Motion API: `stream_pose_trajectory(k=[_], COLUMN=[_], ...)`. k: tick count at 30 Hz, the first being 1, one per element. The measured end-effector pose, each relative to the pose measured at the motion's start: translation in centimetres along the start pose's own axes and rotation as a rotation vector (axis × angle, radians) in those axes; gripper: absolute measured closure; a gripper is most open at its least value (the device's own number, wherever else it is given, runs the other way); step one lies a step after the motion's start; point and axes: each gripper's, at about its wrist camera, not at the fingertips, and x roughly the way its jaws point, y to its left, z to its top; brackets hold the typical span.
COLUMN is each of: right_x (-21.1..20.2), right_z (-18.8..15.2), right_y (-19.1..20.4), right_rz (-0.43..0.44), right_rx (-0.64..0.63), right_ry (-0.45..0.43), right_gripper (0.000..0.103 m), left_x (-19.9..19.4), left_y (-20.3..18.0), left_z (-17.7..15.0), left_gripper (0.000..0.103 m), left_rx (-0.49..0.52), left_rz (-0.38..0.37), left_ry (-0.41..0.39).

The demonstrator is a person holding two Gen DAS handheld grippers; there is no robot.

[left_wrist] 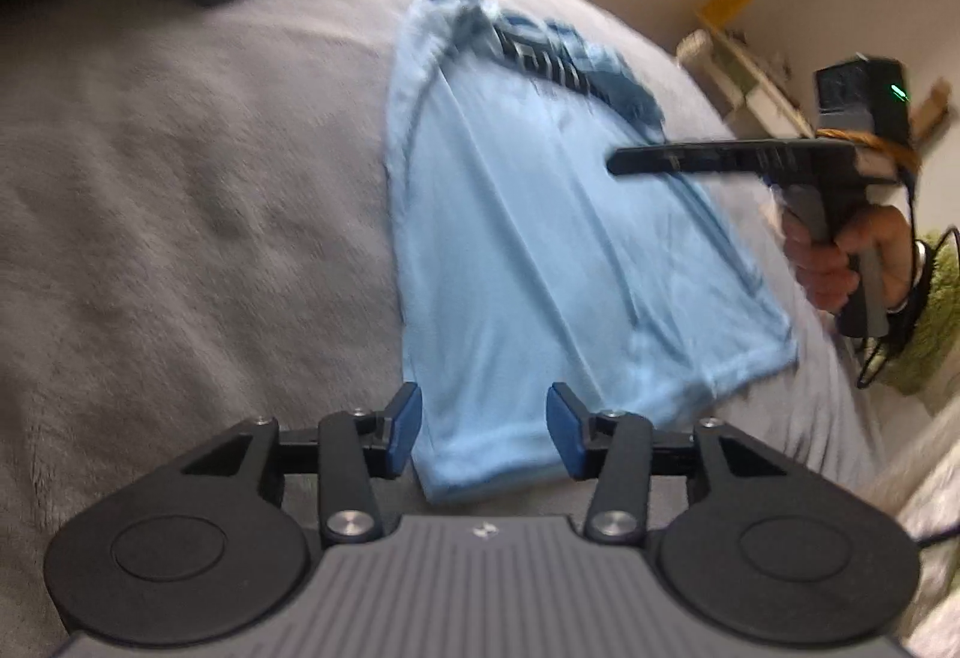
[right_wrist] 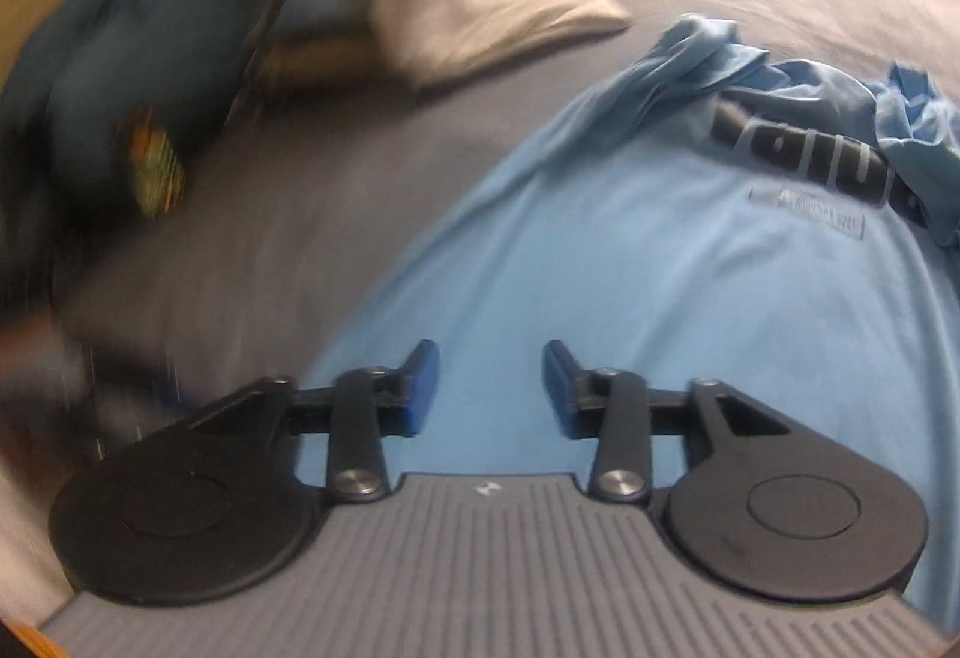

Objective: Fold clothes

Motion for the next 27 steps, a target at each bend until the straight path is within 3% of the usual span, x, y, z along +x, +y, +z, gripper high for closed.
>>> stream_pose_trajectory(k=[3,8,11,16,22,24,27], right_x=[2.6,7.4,10.1,12.7,12.5,12.4,12.8], right_z=[4.2,9.4,11.0,10.9,9.8,9.8,10.2], right_y=[-1.9,-4.4,-5.1,-4.7,-4.1,-3.5,-3.2], right_rz=[-0.011,-0.074,-0.086,-0.151,-0.136,-0.143,-0.173], right_rx=[0.158,0.281,0.325,0.368,0.434,0.414,0.367], right_ry=[-0.038,-0.086,-0.057,0.001,0.023,0.019,0.001], right_gripper=[0.057,0.057,0.058,0.070,0.078,0.080,0.090], left_x=[0.8,2.9,3.1,3.1,3.2,3.2,3.3], left_y=[-0.4,0.1,0.6,1.3,1.6,1.6,1.7], left_z=[0.3,-0.1,-0.4,-0.7,-0.9,-1.0,-1.0], left_gripper=[0.052,0.056,0.061,0.071,0.072,0.072,0.072], left_rx=[0.017,-0.008,-0.024,-0.041,-0.026,-0.019,-0.017], left_rz=[0.070,0.079,0.079,0.071,0.053,0.049,0.047], left_ry=[-0.050,-0.011,-0.018,-0.033,-0.037,-0.040,-0.047])
